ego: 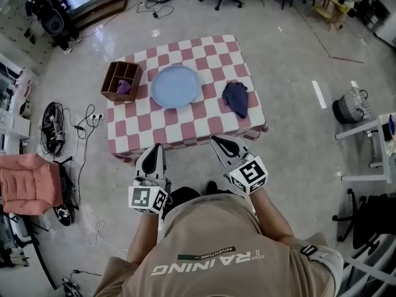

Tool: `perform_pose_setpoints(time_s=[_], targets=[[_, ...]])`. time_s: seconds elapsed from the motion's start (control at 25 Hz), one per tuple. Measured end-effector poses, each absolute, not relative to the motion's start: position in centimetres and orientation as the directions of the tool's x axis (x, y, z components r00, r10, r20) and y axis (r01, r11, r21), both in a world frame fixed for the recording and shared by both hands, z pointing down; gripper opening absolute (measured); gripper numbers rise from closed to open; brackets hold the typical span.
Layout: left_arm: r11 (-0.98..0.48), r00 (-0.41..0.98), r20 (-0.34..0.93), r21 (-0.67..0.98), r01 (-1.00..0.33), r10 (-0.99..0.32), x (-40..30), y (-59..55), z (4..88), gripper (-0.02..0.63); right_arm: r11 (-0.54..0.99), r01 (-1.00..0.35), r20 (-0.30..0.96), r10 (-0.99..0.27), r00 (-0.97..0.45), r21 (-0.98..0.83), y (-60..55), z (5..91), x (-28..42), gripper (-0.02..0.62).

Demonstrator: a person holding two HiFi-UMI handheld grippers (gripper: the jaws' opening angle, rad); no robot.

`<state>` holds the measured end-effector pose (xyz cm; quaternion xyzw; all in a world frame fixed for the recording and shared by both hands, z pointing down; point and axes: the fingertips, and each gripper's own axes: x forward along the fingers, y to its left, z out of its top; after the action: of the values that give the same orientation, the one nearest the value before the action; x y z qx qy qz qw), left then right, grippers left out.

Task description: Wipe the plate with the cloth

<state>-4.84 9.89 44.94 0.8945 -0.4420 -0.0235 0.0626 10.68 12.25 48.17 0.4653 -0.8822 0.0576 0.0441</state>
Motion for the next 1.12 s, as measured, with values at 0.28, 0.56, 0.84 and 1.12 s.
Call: perform_pose_setpoints(time_s=[0.28, 0.56, 0.84, 1.12], targets=[[-0.595, 0.604, 0.028, 0.141, -0.791, -0.796, -4.5, 7.6, 45.5, 0.012, 0.575, -0.815, 0.136, -0.803, -0.580, -0.075, 9.8, 48.4, 10.6, 0.017], [-0.610, 0.621, 0.020, 0.167, -0.774, -0.783, -5.2, 2.9, 46.1, 0.012, 0.567, -0.822, 0.160, -0.807, -0.569, -0.060, 5.5, 48.6, 9.6, 0.017], [-0.644, 0.649, -0.025, 0.163, -0.747, -0.760, -6.6, -4.5, 44.3, 0.012, 0.561, -0.828, 0.165, -0.816, -0.555, -0.012, -0.3, 46.9, 7.5, 0.017], [-0.703, 0.707, -0.031, 0.146, -0.696, -0.707, -7.9, -10.4, 43.6, 0.012, 0.485, -0.874, 0.136, -0.867, -0.480, 0.006, -6.2, 45.3, 6.8, 0.017]])
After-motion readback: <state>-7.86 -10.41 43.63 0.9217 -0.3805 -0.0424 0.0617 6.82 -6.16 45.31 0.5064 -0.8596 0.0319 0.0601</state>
